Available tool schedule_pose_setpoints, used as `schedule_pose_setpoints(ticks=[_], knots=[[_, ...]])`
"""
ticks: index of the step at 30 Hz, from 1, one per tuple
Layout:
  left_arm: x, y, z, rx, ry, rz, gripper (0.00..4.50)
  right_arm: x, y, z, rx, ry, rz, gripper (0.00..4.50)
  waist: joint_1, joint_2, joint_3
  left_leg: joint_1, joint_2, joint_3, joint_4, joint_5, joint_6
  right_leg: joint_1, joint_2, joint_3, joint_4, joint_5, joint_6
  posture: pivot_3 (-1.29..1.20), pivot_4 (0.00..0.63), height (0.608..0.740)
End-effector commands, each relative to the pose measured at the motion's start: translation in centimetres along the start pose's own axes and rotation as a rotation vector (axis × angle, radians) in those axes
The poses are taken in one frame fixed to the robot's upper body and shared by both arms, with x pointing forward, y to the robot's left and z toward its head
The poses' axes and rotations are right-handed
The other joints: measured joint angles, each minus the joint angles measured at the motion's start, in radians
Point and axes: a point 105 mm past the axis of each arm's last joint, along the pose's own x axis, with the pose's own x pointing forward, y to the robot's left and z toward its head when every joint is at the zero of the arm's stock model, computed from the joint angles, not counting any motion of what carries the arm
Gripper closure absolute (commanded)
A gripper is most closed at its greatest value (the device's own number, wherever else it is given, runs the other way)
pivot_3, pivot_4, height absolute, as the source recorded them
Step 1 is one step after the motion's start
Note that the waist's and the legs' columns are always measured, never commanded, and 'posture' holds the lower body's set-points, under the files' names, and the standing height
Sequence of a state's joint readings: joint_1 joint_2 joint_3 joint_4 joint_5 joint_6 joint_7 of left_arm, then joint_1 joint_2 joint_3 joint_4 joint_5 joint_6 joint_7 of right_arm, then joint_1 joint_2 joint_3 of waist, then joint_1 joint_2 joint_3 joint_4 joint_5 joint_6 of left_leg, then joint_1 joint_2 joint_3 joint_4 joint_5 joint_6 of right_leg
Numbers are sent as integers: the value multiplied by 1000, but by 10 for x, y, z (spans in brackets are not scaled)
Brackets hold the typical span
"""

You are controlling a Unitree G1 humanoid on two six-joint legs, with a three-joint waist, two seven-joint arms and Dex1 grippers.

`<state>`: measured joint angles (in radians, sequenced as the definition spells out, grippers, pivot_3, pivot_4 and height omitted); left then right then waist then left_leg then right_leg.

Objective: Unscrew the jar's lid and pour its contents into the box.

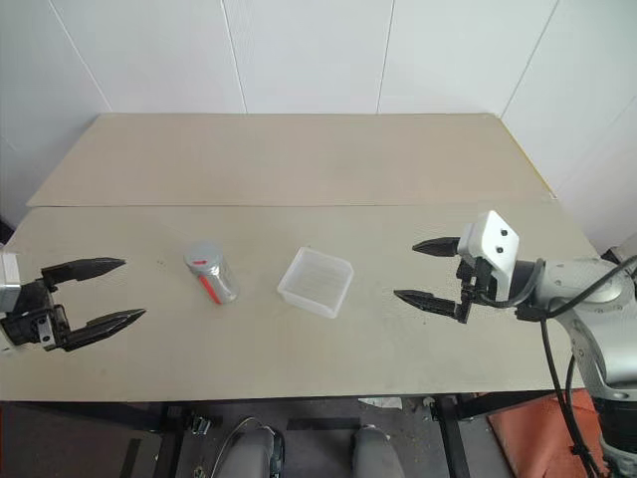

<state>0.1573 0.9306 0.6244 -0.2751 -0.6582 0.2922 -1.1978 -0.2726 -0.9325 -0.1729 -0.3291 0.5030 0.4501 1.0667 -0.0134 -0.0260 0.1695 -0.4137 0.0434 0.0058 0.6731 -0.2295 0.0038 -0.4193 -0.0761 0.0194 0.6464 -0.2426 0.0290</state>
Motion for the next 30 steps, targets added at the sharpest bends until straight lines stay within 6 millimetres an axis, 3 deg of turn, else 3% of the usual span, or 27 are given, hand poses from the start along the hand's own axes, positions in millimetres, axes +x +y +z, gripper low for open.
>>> schedule_pose_setpoints(ticks=[1,8,15,18,22,30], knots=[[-3,-2,9,31,-25,20,13,0,-5,7,-46,-18,-17,0,0,0,0,0,0,0,0,0,0,0,0,0,0,0,0,0,150,740],[6,-13,9,-22,-82,59,13,1,-3,14,-44,-43,-7,0,1,0,0,0,0,0,0,0,0,0,0,0,0,0,0,0,150,740],[22,-37,-11,-107,-59,144,13,1,-8,11,-60,-31,-28,0,0,0,0,1,0,0,0,0,0,1,0,0,0,0,0,0,150,740],[26,-39,-14,-107,-64,240,13,5,-9,15,-66,-46,-7,0,0,0,0,1,0,0,0,0,0,1,0,1,0,0,0,0,150,740],[43,-37,-15,-155,-89,391,13,13,-9,26,-67,-82,44,0,1,0,0,4,0,0,0,0,0,4,0,1,0,0,0,0,150,740],[82,-41,-26,-233,-102,564,13,23,10,43,-54,-136,161,0,10,0,0,10,-1,-2,0,0,0,13,0,-1,-2,0,0,0,150,740]])
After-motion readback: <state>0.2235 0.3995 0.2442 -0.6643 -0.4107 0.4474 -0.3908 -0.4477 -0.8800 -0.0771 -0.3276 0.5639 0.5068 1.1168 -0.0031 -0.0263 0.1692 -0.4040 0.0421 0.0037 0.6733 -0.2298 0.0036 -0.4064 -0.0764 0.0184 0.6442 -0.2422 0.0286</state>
